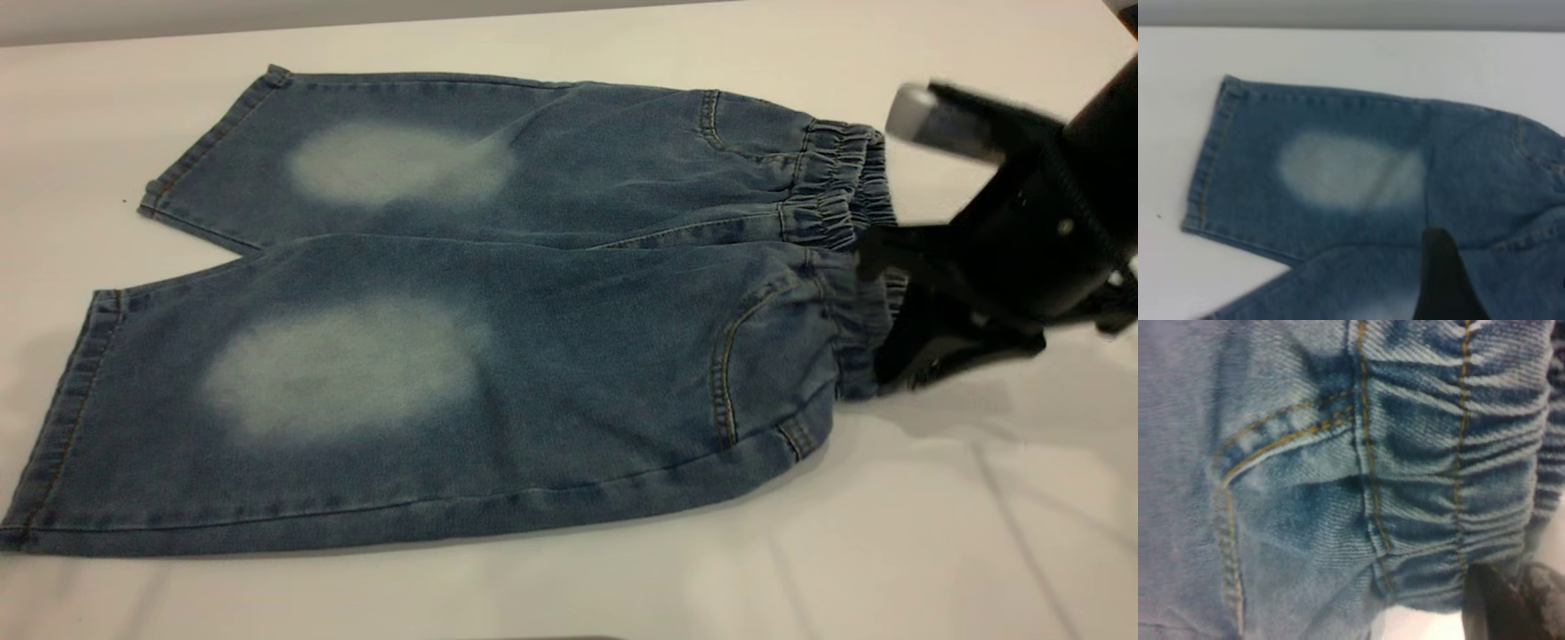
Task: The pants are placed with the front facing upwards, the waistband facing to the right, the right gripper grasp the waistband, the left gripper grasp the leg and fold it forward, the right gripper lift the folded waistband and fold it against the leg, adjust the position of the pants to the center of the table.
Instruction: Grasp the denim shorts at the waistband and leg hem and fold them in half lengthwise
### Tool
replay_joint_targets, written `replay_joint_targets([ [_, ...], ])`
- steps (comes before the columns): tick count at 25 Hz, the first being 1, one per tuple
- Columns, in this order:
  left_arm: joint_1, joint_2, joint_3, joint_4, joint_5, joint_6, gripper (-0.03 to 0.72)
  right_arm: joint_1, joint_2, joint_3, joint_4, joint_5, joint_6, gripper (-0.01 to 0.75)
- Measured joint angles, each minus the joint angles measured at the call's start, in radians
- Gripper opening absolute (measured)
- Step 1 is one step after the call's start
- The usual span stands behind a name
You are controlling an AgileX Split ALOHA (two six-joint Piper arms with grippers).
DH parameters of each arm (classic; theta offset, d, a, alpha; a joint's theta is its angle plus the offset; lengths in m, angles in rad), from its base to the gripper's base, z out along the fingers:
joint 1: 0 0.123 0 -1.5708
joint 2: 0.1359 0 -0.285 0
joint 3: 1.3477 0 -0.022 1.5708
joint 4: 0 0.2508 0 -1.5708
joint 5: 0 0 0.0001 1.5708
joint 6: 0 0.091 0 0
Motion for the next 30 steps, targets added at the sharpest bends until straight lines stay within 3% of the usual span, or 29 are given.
replay_joint_targets([
  [8,0.0,0.096,-0.001,0.091,0.146,-0.072,0.34,0.0,-0.213,0.001,-0.056,0.043,0.011,0.027],
  [16,0.0,0.317,-0.001,0.361,0.3,-0.353,0.338,0.0,-0.235,0.004,-0.096,0.061,0.039,0.027],
  [23,0.0,0.363,-0.002,0.648,0.388,-0.663,0.338,0.0,-0.235,0.009,-0.106,0.064,0.045,0.027],
  [30,0.0,0.363,-0.002,0.658,0.412,-0.688,0.349,0.0,-0.235,0.009,-0.107,0.082,0.048,0.033],
])
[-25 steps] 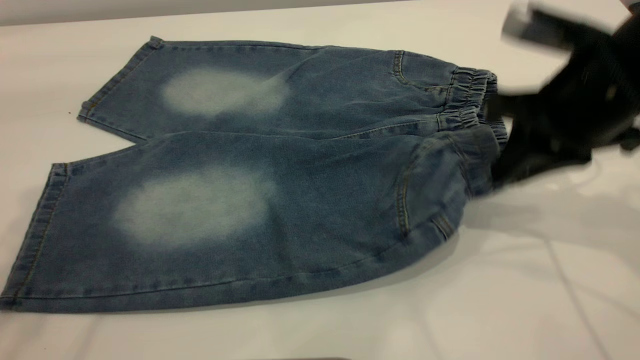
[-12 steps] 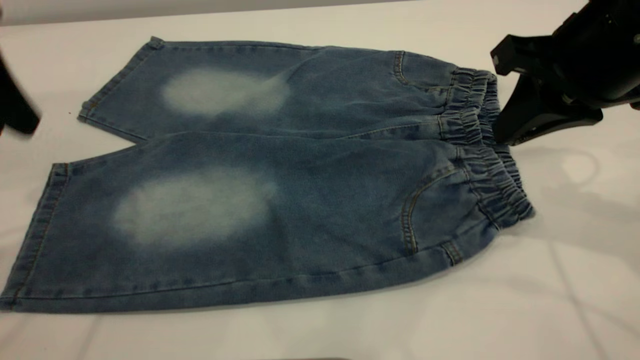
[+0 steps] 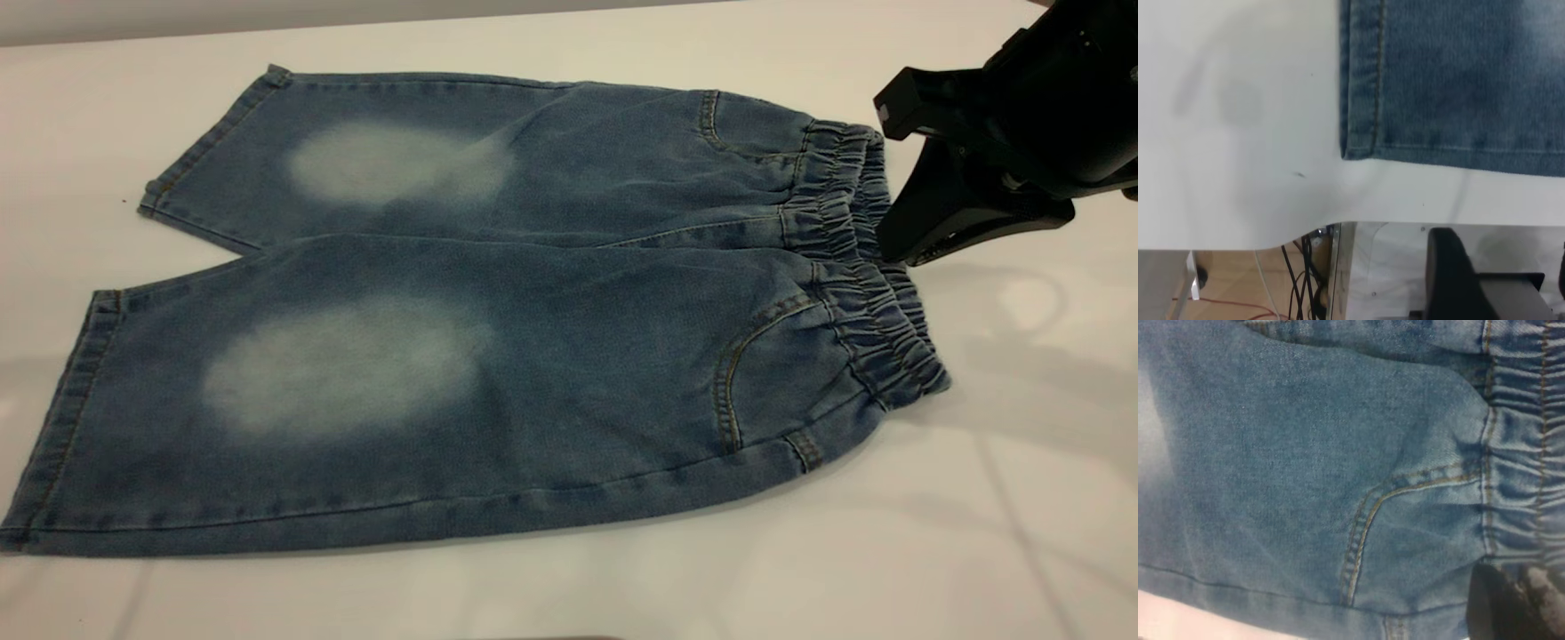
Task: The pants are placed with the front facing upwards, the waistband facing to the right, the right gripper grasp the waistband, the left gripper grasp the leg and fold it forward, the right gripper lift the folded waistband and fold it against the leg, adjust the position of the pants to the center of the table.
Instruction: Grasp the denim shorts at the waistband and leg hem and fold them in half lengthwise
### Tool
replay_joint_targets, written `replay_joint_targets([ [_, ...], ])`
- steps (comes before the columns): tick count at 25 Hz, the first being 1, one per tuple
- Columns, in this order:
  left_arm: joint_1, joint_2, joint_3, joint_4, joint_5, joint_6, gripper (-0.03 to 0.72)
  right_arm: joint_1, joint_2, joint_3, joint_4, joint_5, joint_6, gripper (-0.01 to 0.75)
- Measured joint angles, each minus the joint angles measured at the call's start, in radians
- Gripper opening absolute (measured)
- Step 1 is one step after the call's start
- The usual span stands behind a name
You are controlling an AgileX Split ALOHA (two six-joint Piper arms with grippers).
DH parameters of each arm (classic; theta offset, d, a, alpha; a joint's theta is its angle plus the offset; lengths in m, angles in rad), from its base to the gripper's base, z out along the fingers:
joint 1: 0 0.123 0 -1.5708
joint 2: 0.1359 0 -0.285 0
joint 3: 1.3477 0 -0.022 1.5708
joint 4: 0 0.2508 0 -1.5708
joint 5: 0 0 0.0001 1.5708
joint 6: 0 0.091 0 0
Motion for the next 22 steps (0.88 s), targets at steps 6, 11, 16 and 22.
replay_joint_targets([
  [6,0.0,0.0,0.043,0.0,-0.041,0.001,0.359,0.0,0.028,0.0,-0.001,0.054,0.008,0.22],
  [11,0.0,0.0,0.08,0.0,-0.083,0.001,0.359,0.0,0.091,0.0,-0.001,0.055,0.027,0.499],
  [16,0.0,0.0,0.08,0.0,-0.109,0.002,0.359,0.0,0.139,0.0,-0.012,-0.004,0.035,0.612],
  [22,0.0,0.0,0.08,0.0,-0.116,0.003,0.359,0.0,0.201,0.0,-0.028,-0.082,0.039,0.588],
])
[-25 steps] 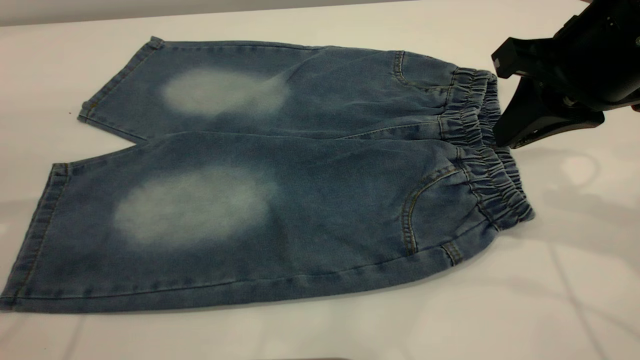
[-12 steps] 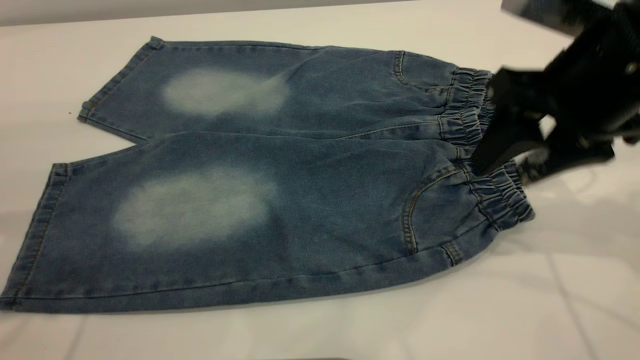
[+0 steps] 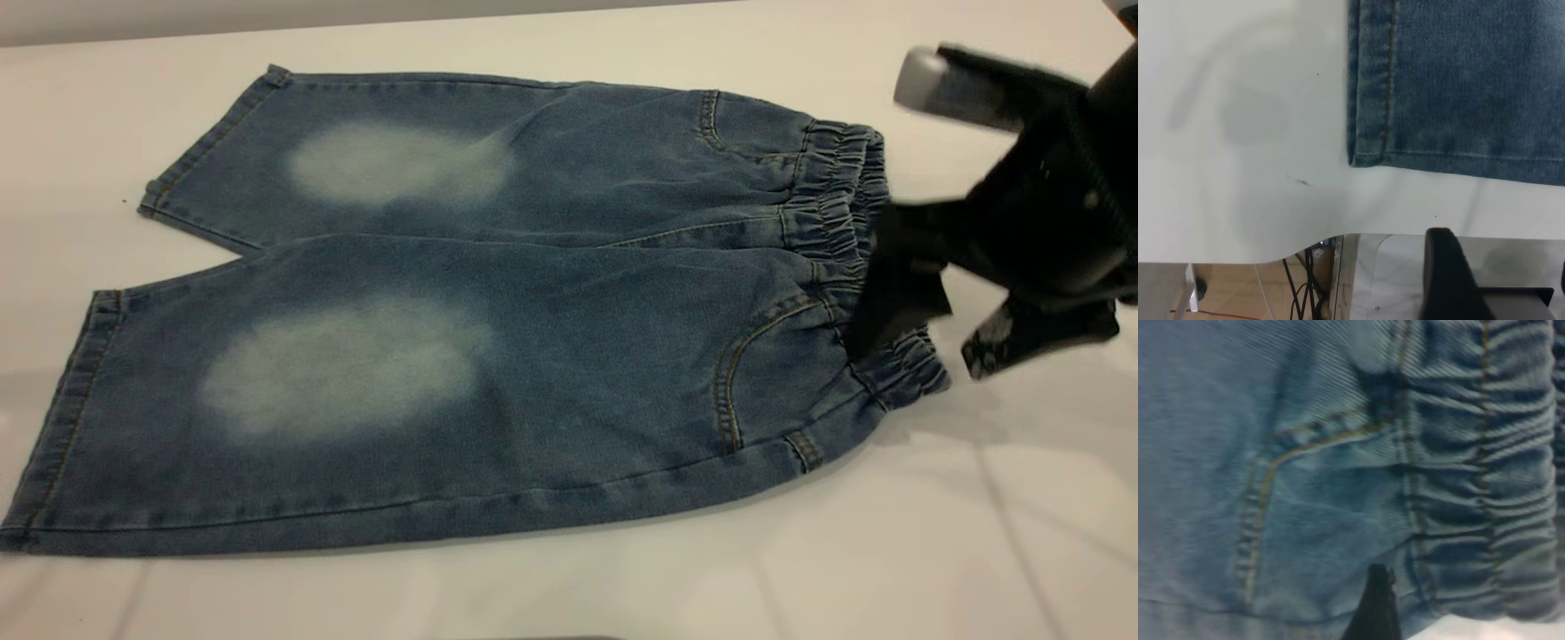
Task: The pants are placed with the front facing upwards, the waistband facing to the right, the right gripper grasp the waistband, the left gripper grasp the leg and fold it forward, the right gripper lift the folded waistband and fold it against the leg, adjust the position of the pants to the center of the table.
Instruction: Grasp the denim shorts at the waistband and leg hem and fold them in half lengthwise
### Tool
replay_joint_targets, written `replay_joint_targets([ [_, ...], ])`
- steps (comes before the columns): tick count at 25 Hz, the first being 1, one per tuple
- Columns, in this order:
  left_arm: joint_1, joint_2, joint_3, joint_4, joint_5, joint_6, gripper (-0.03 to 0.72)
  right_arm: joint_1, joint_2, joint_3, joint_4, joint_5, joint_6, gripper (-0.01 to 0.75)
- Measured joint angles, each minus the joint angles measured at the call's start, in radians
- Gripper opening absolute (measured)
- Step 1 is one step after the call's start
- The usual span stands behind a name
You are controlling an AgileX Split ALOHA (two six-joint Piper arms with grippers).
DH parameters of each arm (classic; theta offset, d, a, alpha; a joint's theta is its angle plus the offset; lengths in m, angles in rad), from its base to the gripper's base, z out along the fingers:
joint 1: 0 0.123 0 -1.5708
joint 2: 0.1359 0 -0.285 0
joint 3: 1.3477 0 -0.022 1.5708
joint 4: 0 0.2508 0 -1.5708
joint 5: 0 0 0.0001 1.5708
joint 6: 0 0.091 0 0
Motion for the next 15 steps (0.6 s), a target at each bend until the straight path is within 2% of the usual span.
replay_joint_targets([
  [9,0.0,0.0,0.0,0.0,-0.006,0.0,0.359,0.0,0.058,-0.011,0.006,-0.023,0.002,0.573],
  [12,0.0,0.0,0.0,0.0,-0.006,0.002,0.359,0.0,0.061,-0.011,0.011,-0.028,0.002,0.524],
  [15,0.0,0.0,0.0,0.0,-0.008,0.002,0.359,-0.001,0.066,-0.012,0.014,-0.025,0.002,0.431],
])
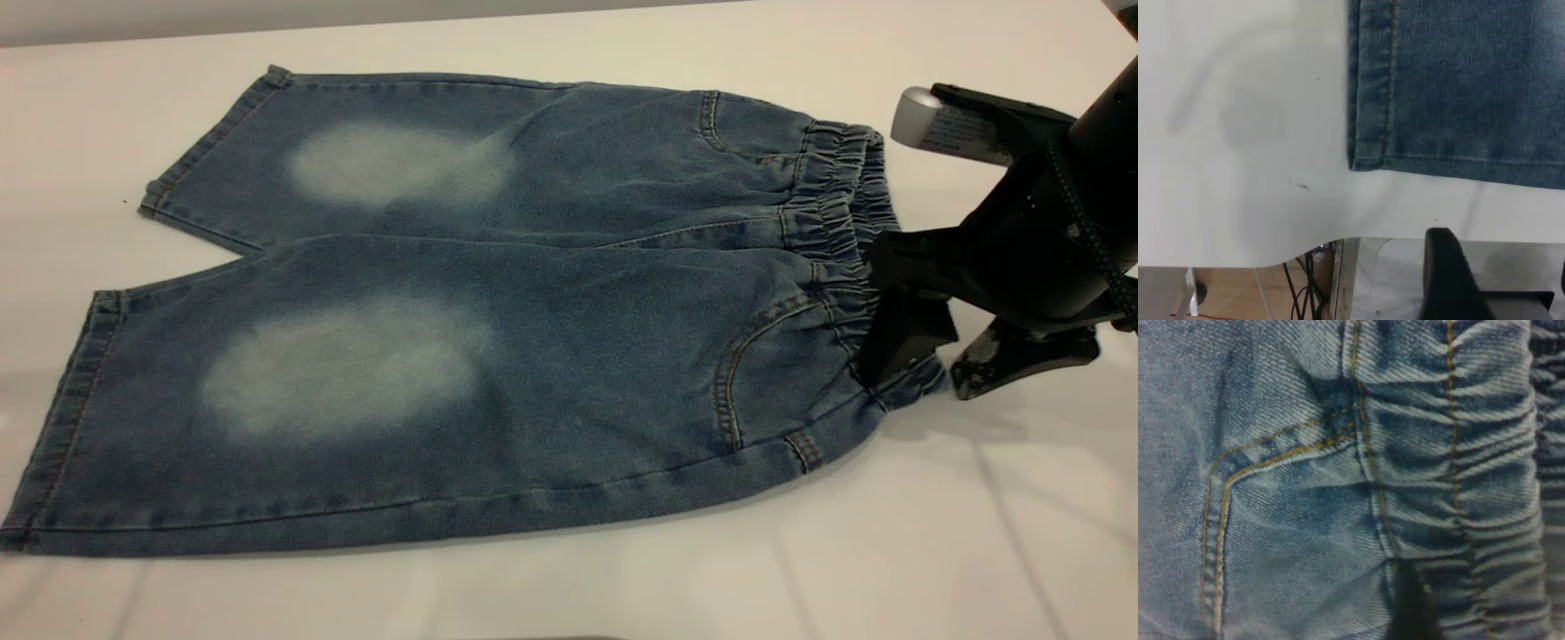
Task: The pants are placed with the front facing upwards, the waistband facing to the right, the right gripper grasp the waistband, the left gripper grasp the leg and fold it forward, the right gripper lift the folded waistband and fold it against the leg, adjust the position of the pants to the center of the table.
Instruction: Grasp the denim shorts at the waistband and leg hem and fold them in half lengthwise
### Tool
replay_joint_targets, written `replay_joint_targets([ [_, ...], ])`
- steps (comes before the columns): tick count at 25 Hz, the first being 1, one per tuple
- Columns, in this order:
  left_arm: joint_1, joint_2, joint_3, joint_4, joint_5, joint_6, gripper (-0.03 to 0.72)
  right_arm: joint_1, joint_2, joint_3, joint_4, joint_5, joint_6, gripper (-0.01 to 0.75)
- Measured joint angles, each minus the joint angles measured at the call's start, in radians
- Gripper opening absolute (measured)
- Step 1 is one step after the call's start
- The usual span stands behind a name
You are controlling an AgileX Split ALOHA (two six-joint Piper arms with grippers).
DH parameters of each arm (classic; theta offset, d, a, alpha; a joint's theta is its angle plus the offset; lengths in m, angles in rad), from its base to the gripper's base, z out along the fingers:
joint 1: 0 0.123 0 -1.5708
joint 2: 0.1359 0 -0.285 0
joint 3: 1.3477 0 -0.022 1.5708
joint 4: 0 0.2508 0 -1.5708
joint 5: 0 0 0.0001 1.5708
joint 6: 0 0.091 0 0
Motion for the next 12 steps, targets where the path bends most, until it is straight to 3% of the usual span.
replay_joint_targets([
  [10,0.0,0.0,0.001,0.0,0.0,0.0,0.359,-0.001,0.015,-0.001,0.013,0.022,-0.002,0.076],
  [12,0.0,0.0,0.001,0.0,0.0,0.0,0.359,-0.001,0.016,-0.001,0.013,0.029,-0.002,0.045],
])
